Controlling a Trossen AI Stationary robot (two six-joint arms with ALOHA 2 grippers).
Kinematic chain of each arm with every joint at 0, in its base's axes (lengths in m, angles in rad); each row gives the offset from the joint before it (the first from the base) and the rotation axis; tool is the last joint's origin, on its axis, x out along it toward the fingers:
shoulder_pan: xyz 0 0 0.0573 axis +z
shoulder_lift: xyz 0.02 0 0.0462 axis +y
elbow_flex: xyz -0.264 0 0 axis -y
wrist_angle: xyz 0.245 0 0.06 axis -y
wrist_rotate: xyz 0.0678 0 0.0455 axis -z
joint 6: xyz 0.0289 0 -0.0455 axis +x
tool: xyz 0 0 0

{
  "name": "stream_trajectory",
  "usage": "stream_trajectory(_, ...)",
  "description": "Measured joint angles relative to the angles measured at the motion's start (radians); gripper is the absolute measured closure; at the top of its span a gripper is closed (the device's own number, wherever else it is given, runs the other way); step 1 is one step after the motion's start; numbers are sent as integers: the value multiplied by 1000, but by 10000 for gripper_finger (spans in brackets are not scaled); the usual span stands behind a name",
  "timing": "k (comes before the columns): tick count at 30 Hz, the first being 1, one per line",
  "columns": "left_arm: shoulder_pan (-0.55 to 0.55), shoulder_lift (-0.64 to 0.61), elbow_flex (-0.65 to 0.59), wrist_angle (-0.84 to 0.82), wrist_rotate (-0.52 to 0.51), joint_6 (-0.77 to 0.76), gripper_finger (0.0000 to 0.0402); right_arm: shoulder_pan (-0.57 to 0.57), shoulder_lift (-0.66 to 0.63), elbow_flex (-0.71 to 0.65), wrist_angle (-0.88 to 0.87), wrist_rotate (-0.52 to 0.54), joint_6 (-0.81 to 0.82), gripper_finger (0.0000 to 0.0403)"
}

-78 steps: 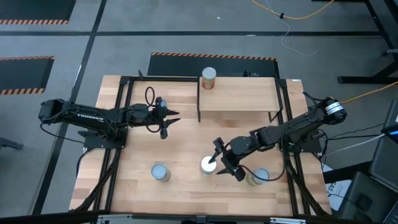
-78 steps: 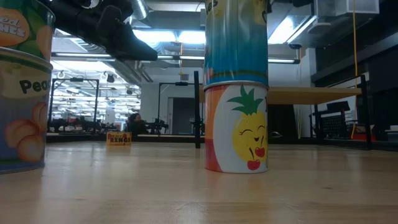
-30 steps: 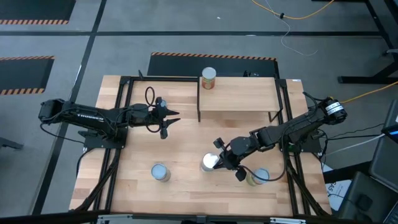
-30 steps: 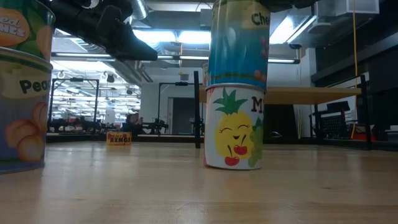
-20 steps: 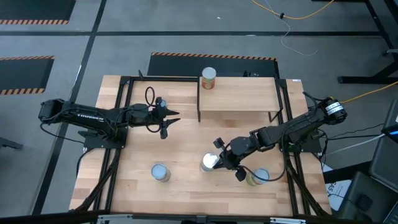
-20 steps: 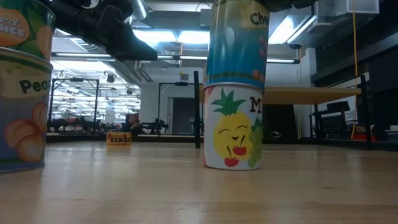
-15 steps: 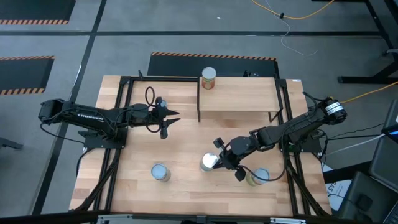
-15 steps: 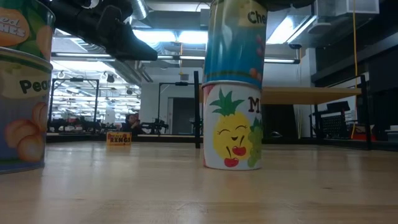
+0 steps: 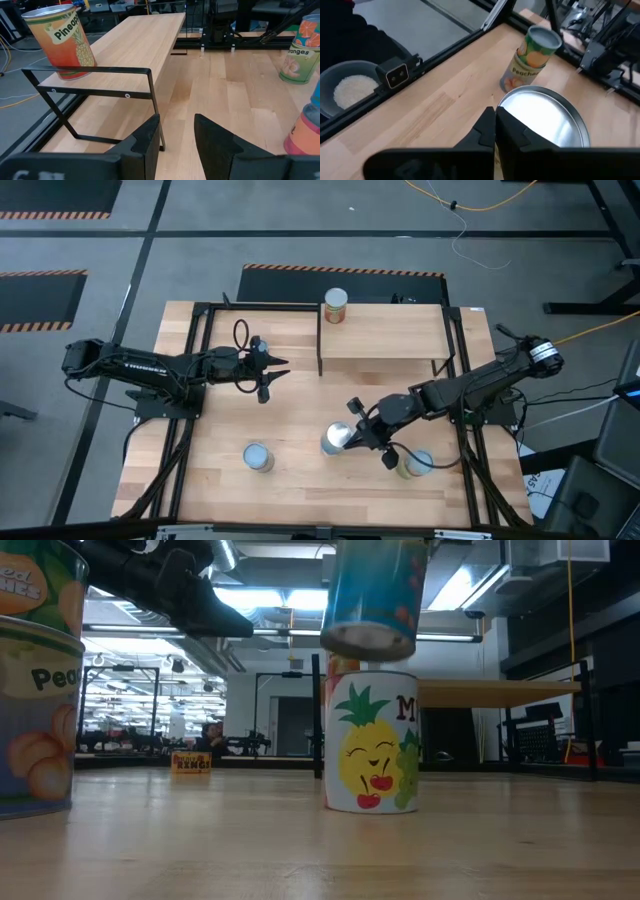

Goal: Pick and place cans onto a shelf
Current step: Put the blue canned cherries on the shelf

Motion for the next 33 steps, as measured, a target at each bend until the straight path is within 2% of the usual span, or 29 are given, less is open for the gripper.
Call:
stream_trajectory(8, 0, 0, 0, 0, 0, 0, 288, 0, -76, 0, -5, 4, 2, 398)
stream_trajectory(15, 0, 0, 0, 0, 0, 0, 288, -20, -161, 0, -11, 97, 86, 398)
stream_trajectory(25, 0, 0, 0, 0, 0, 0, 288, -162, -276, 0, -31, 95, 128, 398)
stream_trajectory(33, 0, 0, 0, 0, 0, 0, 288, -293, -338, 3, -49, -23, 131, 398)
